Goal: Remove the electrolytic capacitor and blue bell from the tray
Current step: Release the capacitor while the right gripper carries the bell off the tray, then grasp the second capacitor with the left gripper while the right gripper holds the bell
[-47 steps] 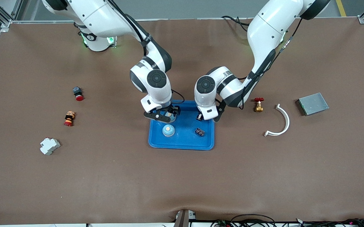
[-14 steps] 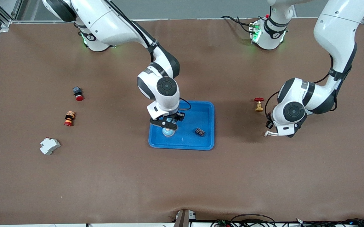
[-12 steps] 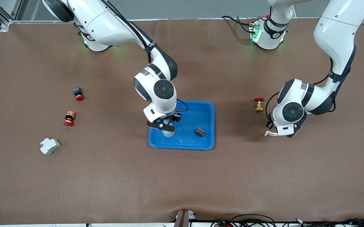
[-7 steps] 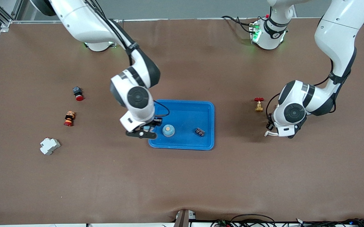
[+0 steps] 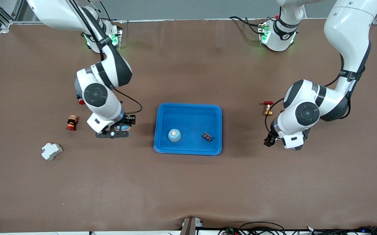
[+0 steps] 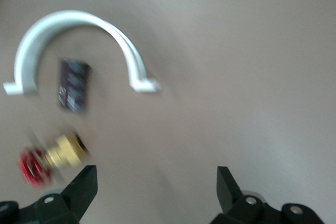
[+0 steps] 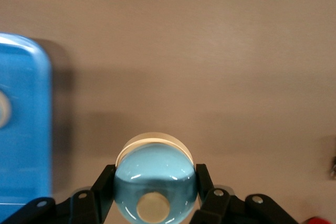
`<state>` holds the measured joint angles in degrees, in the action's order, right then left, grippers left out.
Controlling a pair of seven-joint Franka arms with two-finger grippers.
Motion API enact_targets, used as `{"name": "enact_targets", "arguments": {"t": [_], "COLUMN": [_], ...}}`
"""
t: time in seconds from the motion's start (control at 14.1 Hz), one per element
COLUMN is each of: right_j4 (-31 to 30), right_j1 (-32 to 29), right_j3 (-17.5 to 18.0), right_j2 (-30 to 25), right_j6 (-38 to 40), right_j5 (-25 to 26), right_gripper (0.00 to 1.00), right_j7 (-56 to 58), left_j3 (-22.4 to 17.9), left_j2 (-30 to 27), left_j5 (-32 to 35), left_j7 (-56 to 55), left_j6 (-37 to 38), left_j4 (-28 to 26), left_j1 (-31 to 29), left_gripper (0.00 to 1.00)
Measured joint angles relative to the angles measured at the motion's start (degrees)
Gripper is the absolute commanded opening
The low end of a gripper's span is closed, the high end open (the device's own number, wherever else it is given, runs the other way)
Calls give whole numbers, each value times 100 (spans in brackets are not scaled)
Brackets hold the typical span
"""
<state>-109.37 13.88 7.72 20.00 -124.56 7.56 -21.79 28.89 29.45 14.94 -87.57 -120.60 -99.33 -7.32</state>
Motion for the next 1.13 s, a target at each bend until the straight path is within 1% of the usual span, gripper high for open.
{"name": "enact_targets", "arguments": {"t": [0.21,0.35,0.5,0.57,0.64,0.78,0.92,0.99,1.13], "right_j4": [-740,-1197,-1551,-1658,-1730,-1852,-1998,-2065,-2178], "right_j1": [-404,-622,-850,-955,-1043,-1166,-1254,-1282,-1302], "right_j3": [1,1,1,1,0,1,1,1,2], "right_j2": [-280,-391,-432,-437,-440,-443,-444,-443,-443], "right_j6": [-567,-1019,-1394,-1496,-1549,-1700,-1911,-1993,-2143], "right_j5": [-2,-3,-4,-4,-4,-4,-5,-5,-5], "right_gripper": [0,0,0,0,0,0,0,0,0], "right_j7": [577,892,1212,1339,1435,1588,1677,1688,1692], "left_j3": [7,-16,-156,-275,-417,-777,-1070,-1127,-1144], "left_j2": [156,533,1008,1228,1427,1710,1843,1873,1893], "left_j5": [-67,-35,185,298,375,420,420,420,420], "left_j7": [-739,-832,-877,-899,-900,-898,-902,-932,-1039], "left_j6": [70,34,-203,-449,-701,-981,-1037,-1056,-1076], "left_j4": [558,905,1222,1309,1366,1430,1486,1508,1531], "left_j1": [707,1162,1654,1879,2092,2539,2927,3034,3113], "left_gripper": [100,100,100,93,88,89,83,82,73]}}
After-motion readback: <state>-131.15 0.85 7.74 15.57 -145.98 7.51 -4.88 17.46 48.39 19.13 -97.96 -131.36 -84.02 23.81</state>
